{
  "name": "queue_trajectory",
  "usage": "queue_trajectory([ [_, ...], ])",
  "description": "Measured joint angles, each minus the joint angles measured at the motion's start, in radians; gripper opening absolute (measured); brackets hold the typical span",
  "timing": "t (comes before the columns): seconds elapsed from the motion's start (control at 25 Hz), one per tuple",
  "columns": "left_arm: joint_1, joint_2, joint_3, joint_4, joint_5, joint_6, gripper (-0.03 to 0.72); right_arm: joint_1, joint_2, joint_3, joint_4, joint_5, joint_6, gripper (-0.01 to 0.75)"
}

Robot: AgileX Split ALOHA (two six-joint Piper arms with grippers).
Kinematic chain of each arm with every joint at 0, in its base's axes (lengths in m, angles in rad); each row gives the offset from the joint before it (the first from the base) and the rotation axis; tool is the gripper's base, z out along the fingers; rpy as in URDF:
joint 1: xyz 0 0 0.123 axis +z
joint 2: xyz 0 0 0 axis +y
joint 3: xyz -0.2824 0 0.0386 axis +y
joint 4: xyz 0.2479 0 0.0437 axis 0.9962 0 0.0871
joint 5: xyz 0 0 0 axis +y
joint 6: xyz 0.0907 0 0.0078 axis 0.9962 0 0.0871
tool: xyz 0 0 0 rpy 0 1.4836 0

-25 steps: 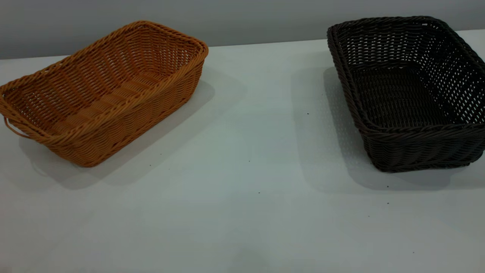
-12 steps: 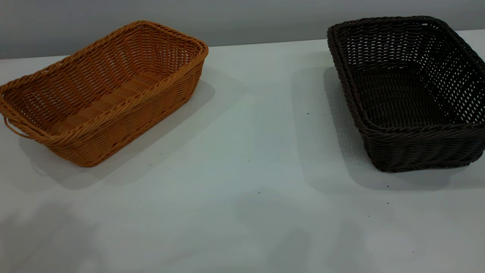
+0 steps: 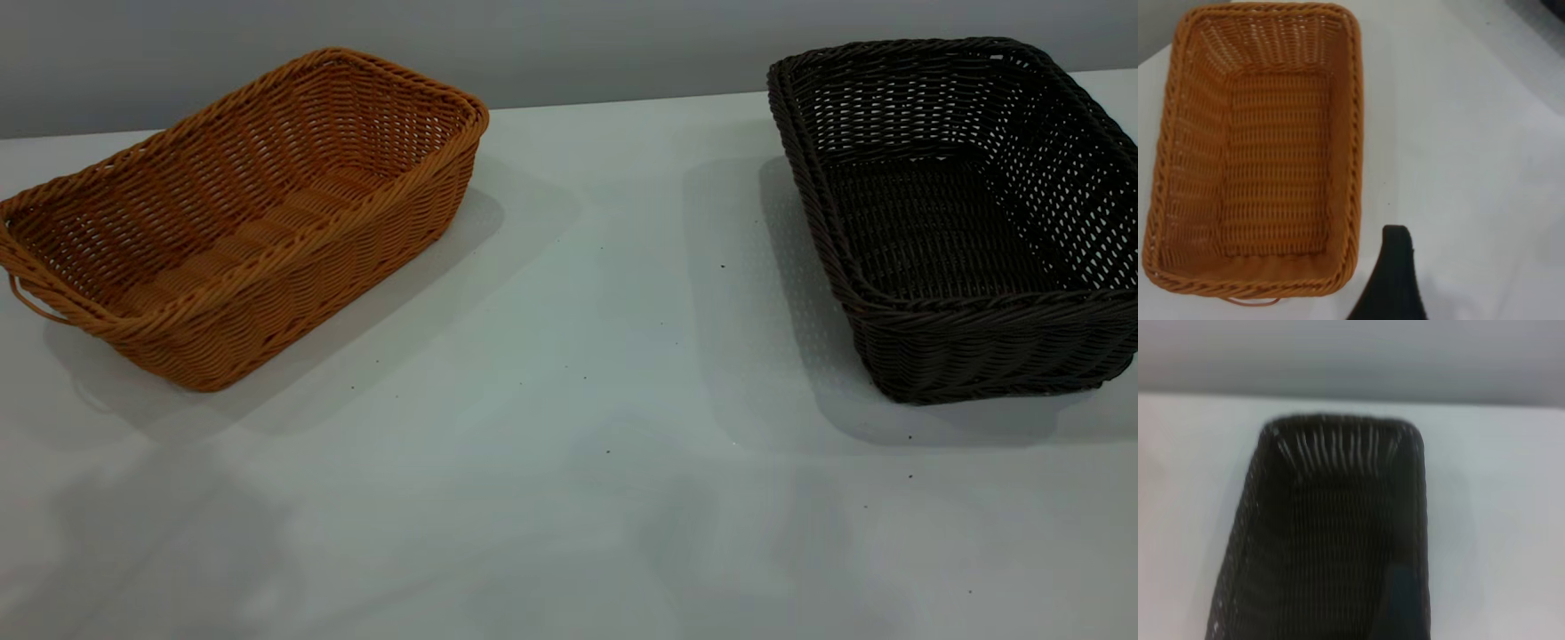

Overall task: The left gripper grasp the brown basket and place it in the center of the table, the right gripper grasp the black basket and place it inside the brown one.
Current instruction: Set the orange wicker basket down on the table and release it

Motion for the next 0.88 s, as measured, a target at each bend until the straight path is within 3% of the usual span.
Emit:
queue_trajectory([
  [0.4, 0.0, 0.173, 0.001, 0.004, -0.002, -0.044, 0.563, 0.0, 0.009, 0.0, -0.007, 0.015, -0.013, 0.578],
  [0.68, 0.0, 0.369, 0.001, 0.026, -0.091, -0.049, 0.563, 0.0, 0.108, 0.0, 0.027, 0.081, -0.003, 0.581],
  [0.88, 0.0, 0.491, 0.001, 0.097, -0.176, -0.144, 0.563, 0.0, 0.141, 0.0, 0.042, 0.068, -0.009, 0.581],
])
